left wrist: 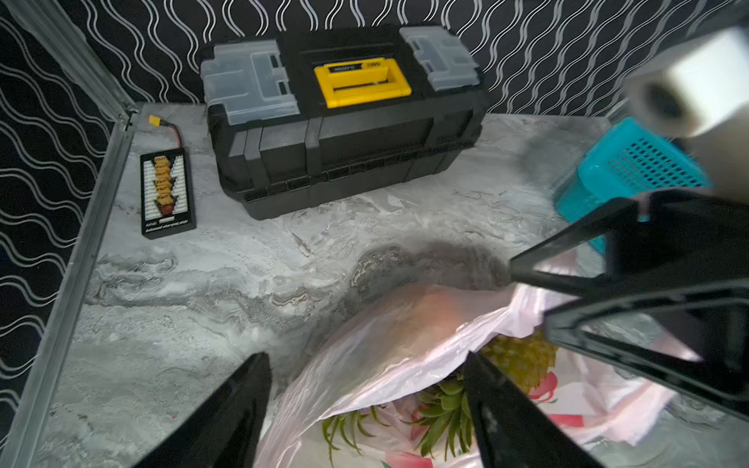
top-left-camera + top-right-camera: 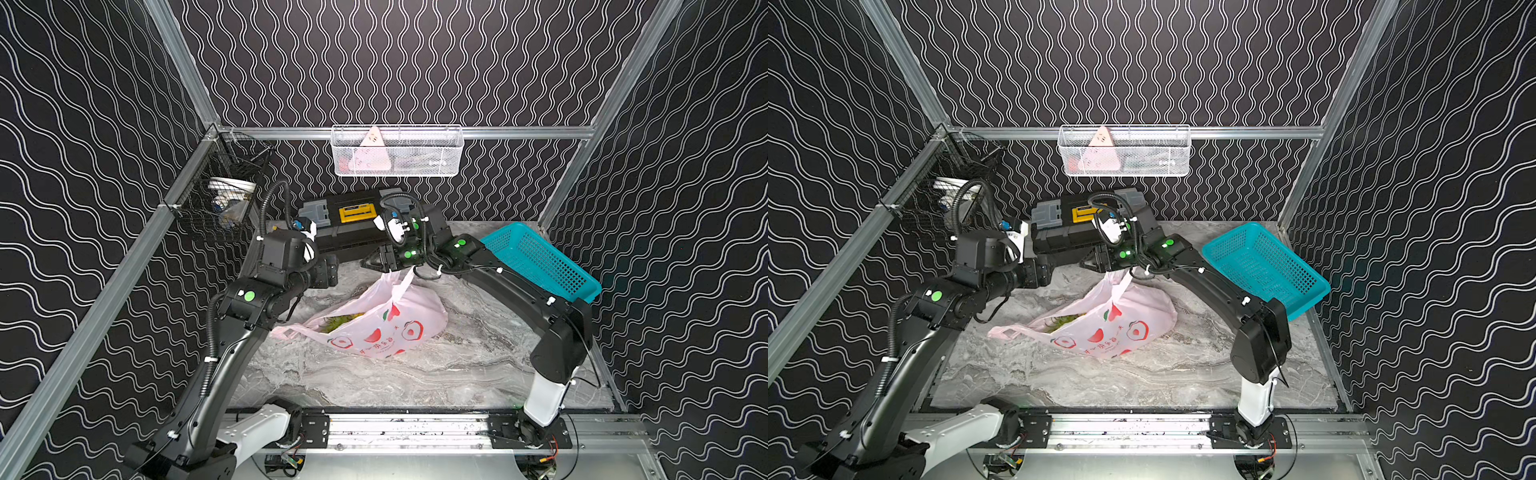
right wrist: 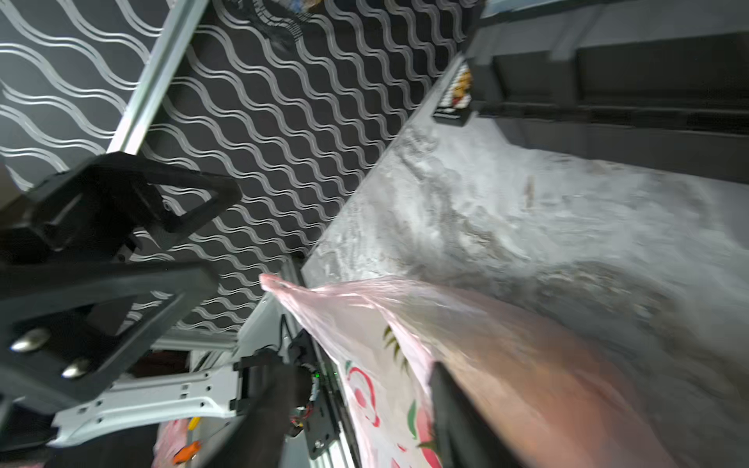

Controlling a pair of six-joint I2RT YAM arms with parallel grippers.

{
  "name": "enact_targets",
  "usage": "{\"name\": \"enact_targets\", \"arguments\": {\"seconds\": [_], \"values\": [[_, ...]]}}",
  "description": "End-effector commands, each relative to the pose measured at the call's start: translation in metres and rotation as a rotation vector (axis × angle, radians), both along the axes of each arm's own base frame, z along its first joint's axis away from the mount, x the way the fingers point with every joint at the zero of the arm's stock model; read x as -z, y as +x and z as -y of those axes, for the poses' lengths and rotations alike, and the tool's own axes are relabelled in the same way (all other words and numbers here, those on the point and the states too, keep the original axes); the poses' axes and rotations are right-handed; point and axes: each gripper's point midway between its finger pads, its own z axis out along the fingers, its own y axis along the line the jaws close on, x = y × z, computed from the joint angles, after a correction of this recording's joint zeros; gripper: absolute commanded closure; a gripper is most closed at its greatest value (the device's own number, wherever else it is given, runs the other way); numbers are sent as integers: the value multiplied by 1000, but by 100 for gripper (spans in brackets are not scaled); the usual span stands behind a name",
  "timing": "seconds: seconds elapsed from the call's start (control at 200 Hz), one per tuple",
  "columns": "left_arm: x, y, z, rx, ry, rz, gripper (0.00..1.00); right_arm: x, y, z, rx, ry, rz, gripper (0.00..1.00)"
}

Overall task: Place the pineapple into a plastic bag & tie a knot
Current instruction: Adjust the plastic bag at the center of the board.

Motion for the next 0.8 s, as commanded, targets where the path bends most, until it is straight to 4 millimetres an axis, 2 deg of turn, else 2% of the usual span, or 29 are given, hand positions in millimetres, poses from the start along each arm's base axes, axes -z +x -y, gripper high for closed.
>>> {"name": "enact_targets", "arguments": {"seconds": [0.0, 0.09, 0.21, 0.345, 0.415, 0.525, 0.681, 0.776, 0.796], "values": [[13, -6, -22, -116, -3, -27, 14, -25, -5, 17, 53, -46, 96, 29], [17, -1, -34, -152, -38, -39, 14, -46, -5, 33, 123, -58, 145, 21], [25, 14, -49, -177, -102, -100, 16, -70, 5, 68, 288, -143, 205, 10], [28, 22, -50, -168, -160, -101, 16, -61, 7, 95, 390, -248, 165, 8], [28, 22, -51, -173, -163, -103, 16, -50, 4, 96, 389, -260, 136, 7], [29, 20, -52, -175, -159, -104, 16, -36, -1, 86, 337, -253, 91, 8], [32, 16, -53, -177, -152, -111, 16, -48, -21, 62, 199, -111, 57, 11], [32, 14, -55, -180, -136, -114, 15, -61, -17, 72, 259, -100, 98, 14], [32, 14, -64, -208, -134, -113, 15, -66, -17, 74, 270, -101, 119, 15]]}}
